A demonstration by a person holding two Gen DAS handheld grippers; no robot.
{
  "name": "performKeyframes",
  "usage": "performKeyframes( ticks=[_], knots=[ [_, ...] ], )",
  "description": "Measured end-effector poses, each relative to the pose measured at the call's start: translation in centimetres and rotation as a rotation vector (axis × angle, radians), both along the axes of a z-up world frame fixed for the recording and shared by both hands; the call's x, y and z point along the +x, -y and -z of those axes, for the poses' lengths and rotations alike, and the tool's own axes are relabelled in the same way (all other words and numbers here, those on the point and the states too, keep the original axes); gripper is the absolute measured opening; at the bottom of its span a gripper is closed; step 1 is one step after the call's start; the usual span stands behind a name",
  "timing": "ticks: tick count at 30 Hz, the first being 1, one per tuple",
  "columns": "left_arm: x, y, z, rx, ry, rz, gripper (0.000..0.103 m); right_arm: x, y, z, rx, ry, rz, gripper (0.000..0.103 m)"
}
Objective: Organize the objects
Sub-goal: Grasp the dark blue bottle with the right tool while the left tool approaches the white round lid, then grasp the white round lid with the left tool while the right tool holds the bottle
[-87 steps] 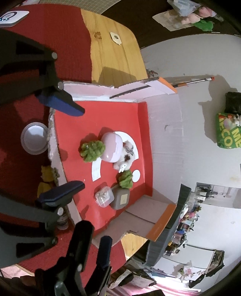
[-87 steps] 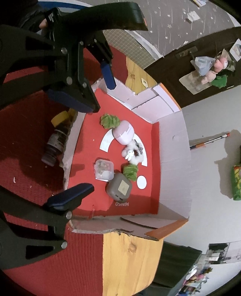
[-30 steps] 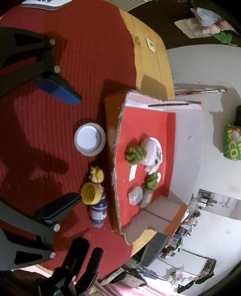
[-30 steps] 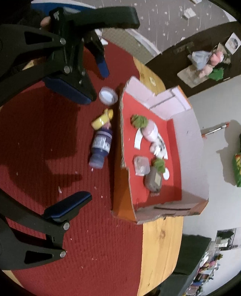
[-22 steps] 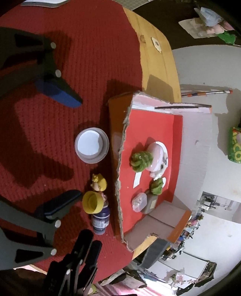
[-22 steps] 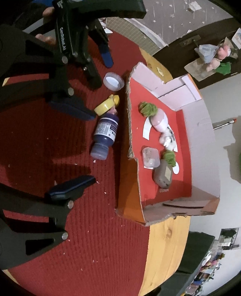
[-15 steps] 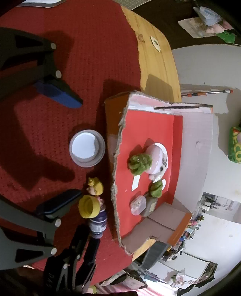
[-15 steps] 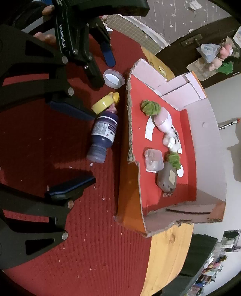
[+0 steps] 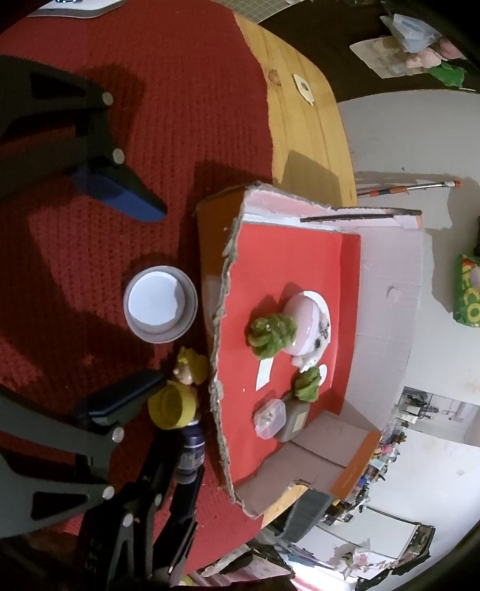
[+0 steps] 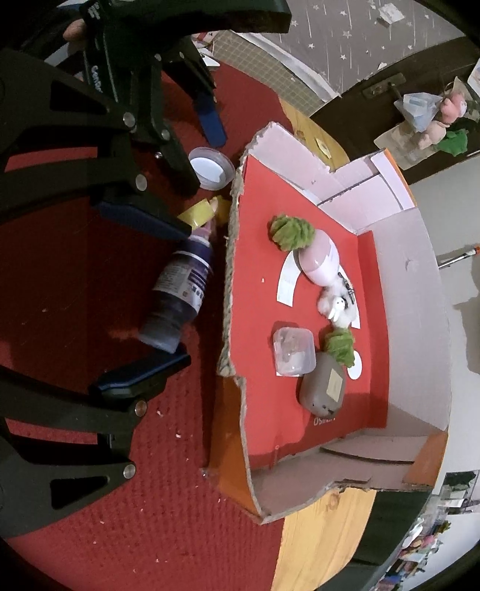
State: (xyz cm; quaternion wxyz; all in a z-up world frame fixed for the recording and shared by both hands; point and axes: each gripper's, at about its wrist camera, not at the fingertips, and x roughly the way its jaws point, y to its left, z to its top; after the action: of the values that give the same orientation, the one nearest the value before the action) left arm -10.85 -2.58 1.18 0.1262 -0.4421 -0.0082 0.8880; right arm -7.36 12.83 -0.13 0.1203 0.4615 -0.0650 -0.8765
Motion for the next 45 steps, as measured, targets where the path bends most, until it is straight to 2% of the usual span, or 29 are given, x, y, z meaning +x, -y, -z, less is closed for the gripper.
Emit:
performKeyframes(
  ticks=[4, 7, 9, 10, 13, 14, 28, 30, 45],
  knots=[
    [0.0, 0.0, 0.0, 0.001, -0.001, 0.0, 0.078, -0.1, -0.1, 0.0, -0.001, -0.001, 0.005, 0.061],
    [0.0, -0.1, -0.1, 0.006, -0.005, 0.01, 0.065, 0.1, -0.1, 0.0, 0.003, -0.01, 0.002, 0.059],
    [0.0, -0.3, -0.2, -0.006, -0.01, 0.015, 0.046, 0.4, -0.1, 0.0, 0.006, -0.014, -0.004, 0.059],
    [0.0, -0.3, -0.2, -0.01, -0.012, 0.019, 0.043, 0.5, -0.1, 0.0, 0.008, -0.015, -0.005, 0.059],
    [0.1, -0.2, -0.3, 0.003, -0.012, 0.022, 0.042, 0.8, -0.2, -0.1, 0.008, -0.018, -0.005, 0.056],
    [0.2, -0.2, -0.3, 0.005, -0.012, 0.02, 0.042, 0.9, -0.3, -0.1, 0.009, -0.019, -0.003, 0.042],
    [1.4, -0.4, -0.8, 0.015, -0.016, 0.024, 0.042, 2.5, -0.1, -0.3, -0.004, -0.011, -0.032, 0.028],
    [1.7, -0.4, -0.9, 0.016, -0.018, 0.024, 0.042, 2.8, -0.2, -0.5, -0.023, -0.017, -0.037, 0.02],
    [2.6, -0.5, -2.0, 0.029, -0.042, 0.034, 0.042, 4.0, 0.0, -2.7, -0.051, -0.07, -0.051, 0.02]
  ],
)
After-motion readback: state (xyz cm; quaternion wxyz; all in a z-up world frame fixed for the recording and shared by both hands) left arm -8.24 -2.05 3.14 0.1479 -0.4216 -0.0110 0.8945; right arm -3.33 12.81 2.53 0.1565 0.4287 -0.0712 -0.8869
